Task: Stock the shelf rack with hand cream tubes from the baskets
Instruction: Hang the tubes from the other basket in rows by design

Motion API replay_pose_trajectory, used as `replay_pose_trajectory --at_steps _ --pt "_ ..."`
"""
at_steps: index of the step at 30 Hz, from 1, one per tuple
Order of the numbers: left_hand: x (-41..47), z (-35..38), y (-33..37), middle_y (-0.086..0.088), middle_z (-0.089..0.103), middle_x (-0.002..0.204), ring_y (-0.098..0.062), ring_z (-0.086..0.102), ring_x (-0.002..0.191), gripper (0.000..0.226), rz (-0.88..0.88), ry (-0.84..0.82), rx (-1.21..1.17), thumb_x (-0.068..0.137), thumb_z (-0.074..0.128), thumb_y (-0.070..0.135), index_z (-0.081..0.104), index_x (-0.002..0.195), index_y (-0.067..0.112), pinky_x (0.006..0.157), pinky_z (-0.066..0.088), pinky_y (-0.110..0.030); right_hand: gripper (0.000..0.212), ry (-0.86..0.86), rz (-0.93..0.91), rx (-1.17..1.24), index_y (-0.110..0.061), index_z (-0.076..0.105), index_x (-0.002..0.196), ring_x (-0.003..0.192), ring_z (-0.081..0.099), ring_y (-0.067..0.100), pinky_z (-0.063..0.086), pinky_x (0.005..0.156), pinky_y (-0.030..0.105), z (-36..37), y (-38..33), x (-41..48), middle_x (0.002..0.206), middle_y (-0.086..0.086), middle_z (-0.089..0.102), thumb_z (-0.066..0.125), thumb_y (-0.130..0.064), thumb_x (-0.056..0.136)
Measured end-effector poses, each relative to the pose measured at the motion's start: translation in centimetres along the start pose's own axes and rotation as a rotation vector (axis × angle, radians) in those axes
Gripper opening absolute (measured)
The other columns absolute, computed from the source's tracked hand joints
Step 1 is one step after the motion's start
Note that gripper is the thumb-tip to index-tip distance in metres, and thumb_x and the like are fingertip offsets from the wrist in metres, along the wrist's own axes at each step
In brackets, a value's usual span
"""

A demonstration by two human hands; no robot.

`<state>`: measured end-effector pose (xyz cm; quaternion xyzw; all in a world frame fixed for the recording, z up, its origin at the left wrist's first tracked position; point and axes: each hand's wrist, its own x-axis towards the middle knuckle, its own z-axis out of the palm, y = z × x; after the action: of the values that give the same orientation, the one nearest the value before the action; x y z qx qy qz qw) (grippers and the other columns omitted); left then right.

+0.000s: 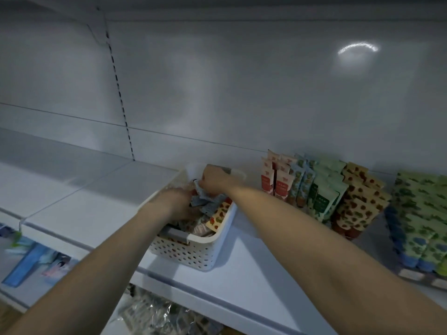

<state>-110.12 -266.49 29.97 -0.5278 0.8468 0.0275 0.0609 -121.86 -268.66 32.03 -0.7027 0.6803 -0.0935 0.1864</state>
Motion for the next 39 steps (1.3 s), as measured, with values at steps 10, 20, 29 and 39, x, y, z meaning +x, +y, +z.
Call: replay_pose_trajectory --at_steps 10,20,29,39 --pt "2.0 0.8 -0.3 -0.008 0.056 0.127 -0.022 0.055 0.112 0.043 -0.030 -0.091 0.068 0.093 0.052 0.034 0.048 0.130 0.013 0.090 0.043 -0.026 0.011 -0.077 0.037 -0.166 -0.004 0.058 0.093 0.083 0.058 0.021 0.047 0.062 0.027 -0.1 -0.1 0.7 0.096 0.010 0.057 0.062 -0.011 0.086" --pt "3.3 0.5 0.3 -0.001 0.059 0.099 -0.016 0.056 0.088 0.044 -0.064 -0.222 -0.045 0.085 0.057 0.053 0.057 0.116 0.023 0.076 0.047 -0.025 0.035 0.060 0.003 -0.070 -0.001 0.049 0.113 0.092 0.054 0.022 0.044 0.061 0.024 -2.9 1.2 -1.7 0.100 0.012 0.051 0.064 -0.006 0.081" --pt "4.0 0.3 0.3 0.000 0.055 0.080 -0.013 0.052 0.070 0.031 -0.095 -0.283 -0.077 0.092 0.052 0.038 0.057 0.104 0.010 0.060 0.042 -0.020 0.034 0.163 -0.017 -0.079 -0.013 0.035 0.064 0.055 0.042 0.011 0.031 0.045 0.022 -4.9 1.9 -2.3 0.066 0.002 0.043 0.064 -0.008 0.080" --pt "1.8 -0.3 0.2 0.001 0.056 0.080 -0.013 0.053 0.070 0.034 -0.125 -0.229 -0.022 0.098 0.037 0.039 0.056 0.104 0.012 0.066 0.045 -0.022 0.040 0.222 -0.062 0.007 -0.015 0.033 0.063 0.055 0.043 0.011 0.028 0.044 0.021 -7.1 1.4 -5.3 0.064 -0.001 0.041 0.070 -0.021 0.079"
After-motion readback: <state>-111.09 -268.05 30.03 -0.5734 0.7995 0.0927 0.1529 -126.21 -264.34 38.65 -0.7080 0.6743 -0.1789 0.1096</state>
